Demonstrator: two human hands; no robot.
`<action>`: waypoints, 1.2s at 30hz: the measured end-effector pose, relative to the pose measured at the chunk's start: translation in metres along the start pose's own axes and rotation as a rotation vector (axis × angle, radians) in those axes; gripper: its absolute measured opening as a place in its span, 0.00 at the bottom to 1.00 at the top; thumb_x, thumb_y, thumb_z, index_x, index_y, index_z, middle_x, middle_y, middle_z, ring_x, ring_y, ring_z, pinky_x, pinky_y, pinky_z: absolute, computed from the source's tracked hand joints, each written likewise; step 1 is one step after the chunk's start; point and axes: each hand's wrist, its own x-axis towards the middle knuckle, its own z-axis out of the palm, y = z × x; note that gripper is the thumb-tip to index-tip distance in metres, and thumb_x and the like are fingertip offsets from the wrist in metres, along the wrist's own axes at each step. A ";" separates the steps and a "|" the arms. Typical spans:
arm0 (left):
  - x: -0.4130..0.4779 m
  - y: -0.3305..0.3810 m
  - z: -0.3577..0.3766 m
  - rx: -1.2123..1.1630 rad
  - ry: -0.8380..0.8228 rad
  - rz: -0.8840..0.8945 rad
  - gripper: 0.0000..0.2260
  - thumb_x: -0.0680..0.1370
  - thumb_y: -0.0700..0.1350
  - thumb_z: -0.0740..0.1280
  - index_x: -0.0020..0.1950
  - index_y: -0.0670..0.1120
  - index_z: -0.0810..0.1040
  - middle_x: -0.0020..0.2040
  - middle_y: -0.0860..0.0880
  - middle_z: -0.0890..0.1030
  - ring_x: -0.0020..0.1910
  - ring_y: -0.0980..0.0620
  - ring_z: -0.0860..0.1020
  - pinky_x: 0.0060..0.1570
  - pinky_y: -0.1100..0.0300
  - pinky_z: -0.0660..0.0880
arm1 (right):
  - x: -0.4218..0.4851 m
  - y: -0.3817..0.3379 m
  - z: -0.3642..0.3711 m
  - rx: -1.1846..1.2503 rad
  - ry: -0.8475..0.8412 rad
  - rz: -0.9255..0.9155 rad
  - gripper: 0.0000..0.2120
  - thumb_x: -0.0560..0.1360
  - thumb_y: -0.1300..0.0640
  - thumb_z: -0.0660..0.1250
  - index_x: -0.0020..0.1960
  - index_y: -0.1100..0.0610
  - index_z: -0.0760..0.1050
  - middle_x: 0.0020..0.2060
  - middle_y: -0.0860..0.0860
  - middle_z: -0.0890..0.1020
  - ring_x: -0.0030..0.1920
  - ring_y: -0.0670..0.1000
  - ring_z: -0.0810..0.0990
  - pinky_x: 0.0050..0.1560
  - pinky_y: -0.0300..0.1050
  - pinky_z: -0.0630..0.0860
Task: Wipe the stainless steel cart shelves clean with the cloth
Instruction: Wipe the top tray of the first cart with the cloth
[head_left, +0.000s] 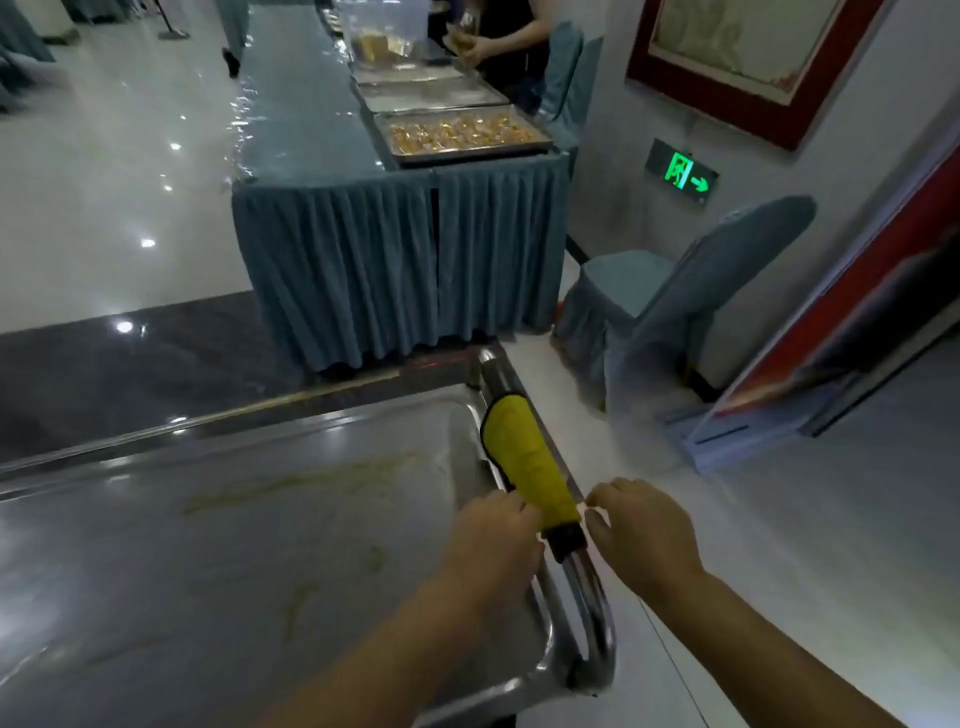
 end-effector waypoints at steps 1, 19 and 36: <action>0.005 0.004 0.006 -0.042 0.005 -0.011 0.16 0.52 0.47 0.78 0.30 0.49 0.72 0.29 0.51 0.74 0.27 0.50 0.73 0.24 0.62 0.67 | 0.007 0.005 0.003 0.043 0.014 0.009 0.06 0.68 0.57 0.75 0.35 0.54 0.78 0.30 0.49 0.79 0.30 0.51 0.76 0.26 0.47 0.73; 0.013 -0.001 0.042 -0.155 0.094 -0.043 0.06 0.68 0.41 0.71 0.36 0.47 0.75 0.33 0.50 0.75 0.31 0.53 0.71 0.28 0.61 0.71 | 0.182 -0.029 0.025 0.375 -0.394 -0.070 0.17 0.74 0.56 0.69 0.61 0.54 0.72 0.56 0.52 0.73 0.58 0.53 0.71 0.58 0.45 0.72; -0.026 -0.039 -0.092 -0.738 0.458 -0.584 0.07 0.72 0.39 0.63 0.40 0.52 0.74 0.35 0.52 0.79 0.34 0.55 0.78 0.35 0.63 0.75 | 0.149 -0.042 -0.062 1.002 -0.345 0.259 0.10 0.76 0.61 0.67 0.56 0.56 0.72 0.45 0.51 0.74 0.45 0.49 0.74 0.50 0.48 0.73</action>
